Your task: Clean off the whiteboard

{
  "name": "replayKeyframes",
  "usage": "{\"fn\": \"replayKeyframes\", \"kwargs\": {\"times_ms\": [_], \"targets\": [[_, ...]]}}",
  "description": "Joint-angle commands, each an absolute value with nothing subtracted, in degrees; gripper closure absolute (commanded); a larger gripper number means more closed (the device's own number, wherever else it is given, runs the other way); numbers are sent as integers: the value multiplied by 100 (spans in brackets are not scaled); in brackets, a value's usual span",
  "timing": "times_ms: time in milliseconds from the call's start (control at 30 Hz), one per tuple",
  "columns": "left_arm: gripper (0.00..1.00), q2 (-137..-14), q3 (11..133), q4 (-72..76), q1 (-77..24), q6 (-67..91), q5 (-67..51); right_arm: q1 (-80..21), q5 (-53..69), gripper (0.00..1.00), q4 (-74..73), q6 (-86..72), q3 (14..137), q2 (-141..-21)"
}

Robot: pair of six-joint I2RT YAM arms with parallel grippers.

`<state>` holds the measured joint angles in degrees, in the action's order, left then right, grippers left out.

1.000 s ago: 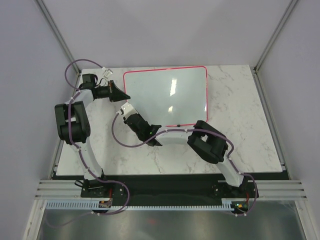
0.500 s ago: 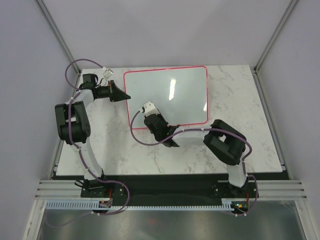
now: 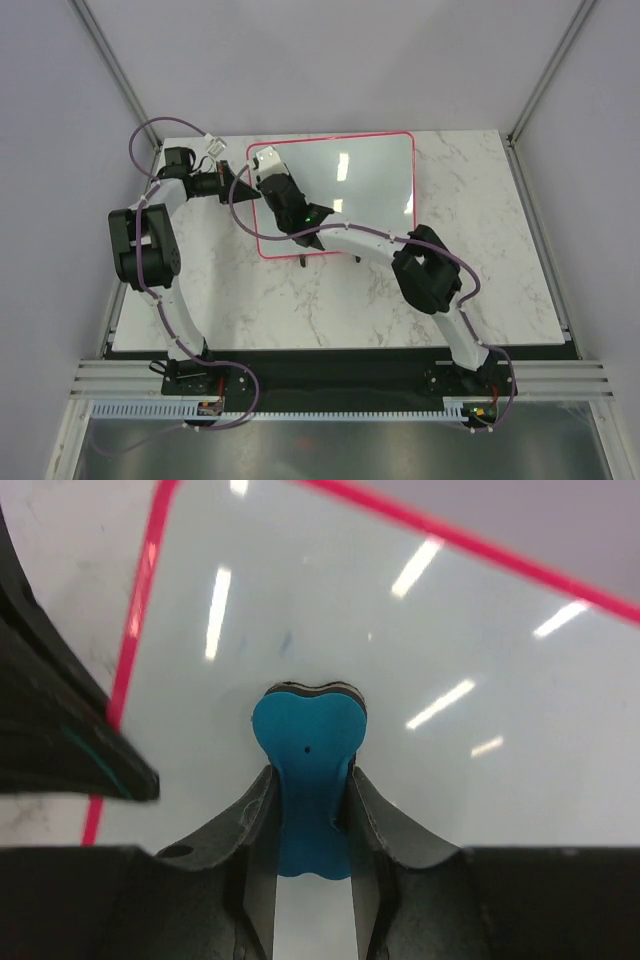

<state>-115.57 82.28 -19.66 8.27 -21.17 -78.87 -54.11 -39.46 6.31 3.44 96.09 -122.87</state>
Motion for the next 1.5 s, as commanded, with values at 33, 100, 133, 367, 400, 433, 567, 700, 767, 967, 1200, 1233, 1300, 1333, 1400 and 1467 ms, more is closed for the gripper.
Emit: {"fn": "replayKeyframes", "kwargs": {"times_ms": [33, 100, 133, 367, 400, 433, 567, 700, 767, 967, 1200, 1233, 1300, 1333, 1400, 1467], "targets": [[98, -11092, 8183, -1406, 756, -3516, -7251, -5168, -3683, 100, 211, 921, 11421, -13321], [98, -11057, 8174, -1406, 738, -3542, -7225, -5159, -3657, 100, 79, 958, 11872, -13560], [98, -11031, 8174, -1415, 738, -3551, -7225, -5168, -3543, 100, 53, 888, 12144, -13692], [98, -10986, 8130, -1424, 729, -3551, -7207, -5229, -3313, 100, 158, 870, 12322, -13755], [98, -10995, 8121, -1433, 729, -3559, -7198, -5229, -3322, 100, 158, 888, 12314, -13737], [98, -10978, 8112, -1424, 729, -3560, -7190, -5212, -3340, 100, 158, 896, 12296, -13685], [98, -10960, 8103, -1433, 729, -3577, -7146, -5064, -3997, 100, 211, 932, 11954, -13369], [98, -10986, 8104, -1441, 729, -3612, -7119, -4545, -4298, 100, 412, 415, 10561, -12405], [98, -11004, 8112, -1433, 738, -3612, -7119, -4211, -4394, 100, 640, 308, 10048, -12069], [98, -11004, 8121, -1441, 738, -3665, -7119, -3428, -4587, 100, 844, 26, 8571, -11137], [98, -10978, 8112, -1529, 738, -3797, -7058, -3138, -4685, 100, 976, -236, 7122, -10206], [98, -10978, 8112, -1547, 738, -3797, -7040, -3068, -4667, 100, 984, -290, 6989, -10100], [98, -10969, 8104, -1556, 747, -3832, -7031, -3059, -4667, 100, 1002, -448, 6716, -9854], [98, -10969, 8104, -1573, 738, -3841, -6988, -3059, -4536, 100, 976, -570, 6436, -9766], [98, -10977, 8103, -1573, 738, -3858, -6970, -3076, -4150, 100, 984, -947, 5962, -9572], [98, -10978, 8112, -1582, 747, -3876, -6900, -3067, -4104, 100, 888, -1194, 5705, -9510]]}}
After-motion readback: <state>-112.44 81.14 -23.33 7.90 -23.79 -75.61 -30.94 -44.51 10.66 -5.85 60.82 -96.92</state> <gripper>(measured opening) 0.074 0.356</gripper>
